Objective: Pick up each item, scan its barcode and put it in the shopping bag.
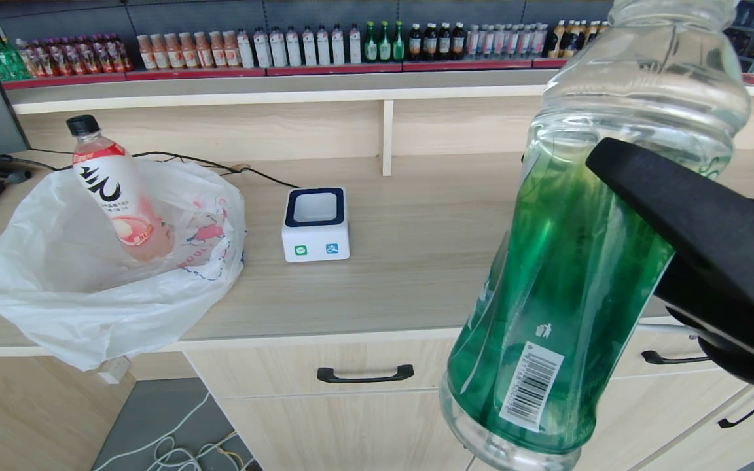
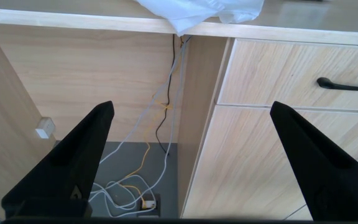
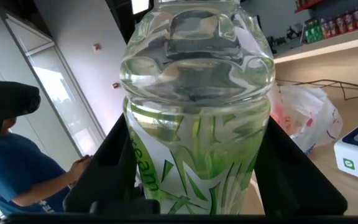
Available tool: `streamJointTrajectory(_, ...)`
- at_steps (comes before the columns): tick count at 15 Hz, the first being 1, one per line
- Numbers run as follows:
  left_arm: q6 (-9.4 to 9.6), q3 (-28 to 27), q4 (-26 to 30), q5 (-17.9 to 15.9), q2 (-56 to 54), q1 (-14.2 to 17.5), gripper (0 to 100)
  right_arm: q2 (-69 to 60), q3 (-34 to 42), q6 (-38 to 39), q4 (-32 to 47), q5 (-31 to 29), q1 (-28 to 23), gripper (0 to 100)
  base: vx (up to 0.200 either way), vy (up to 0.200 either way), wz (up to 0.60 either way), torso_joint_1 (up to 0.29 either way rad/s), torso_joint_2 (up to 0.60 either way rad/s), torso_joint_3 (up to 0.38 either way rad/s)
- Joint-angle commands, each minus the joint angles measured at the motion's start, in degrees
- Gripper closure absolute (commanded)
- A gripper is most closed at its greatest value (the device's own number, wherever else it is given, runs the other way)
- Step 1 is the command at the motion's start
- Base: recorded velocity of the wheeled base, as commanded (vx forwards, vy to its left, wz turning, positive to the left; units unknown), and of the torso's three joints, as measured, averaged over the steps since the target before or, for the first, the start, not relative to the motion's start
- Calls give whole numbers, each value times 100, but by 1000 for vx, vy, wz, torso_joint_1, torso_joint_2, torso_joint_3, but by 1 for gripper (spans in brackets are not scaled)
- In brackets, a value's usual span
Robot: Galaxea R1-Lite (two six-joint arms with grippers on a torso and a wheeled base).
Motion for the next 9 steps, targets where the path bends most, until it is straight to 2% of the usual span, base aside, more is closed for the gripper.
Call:
streamJointTrajectory(1, -4, 0, 0, 1, -1, 1, 0, 0, -28, -11, -6, 21, 2, 100, 0, 0, 0, 0, 0, 0)
streamJointTrajectory(4, -4, 0, 0, 1, -1, 1, 0, 9, 24, -178, -6, 451, -15, 100, 0, 0, 0, 0, 0, 0)
streamJointTrajectory(9, -4, 0, 0, 1, -1, 1, 0, 44, 42, -855, -6, 460, -200, 100, 0, 0, 0, 0, 0, 0)
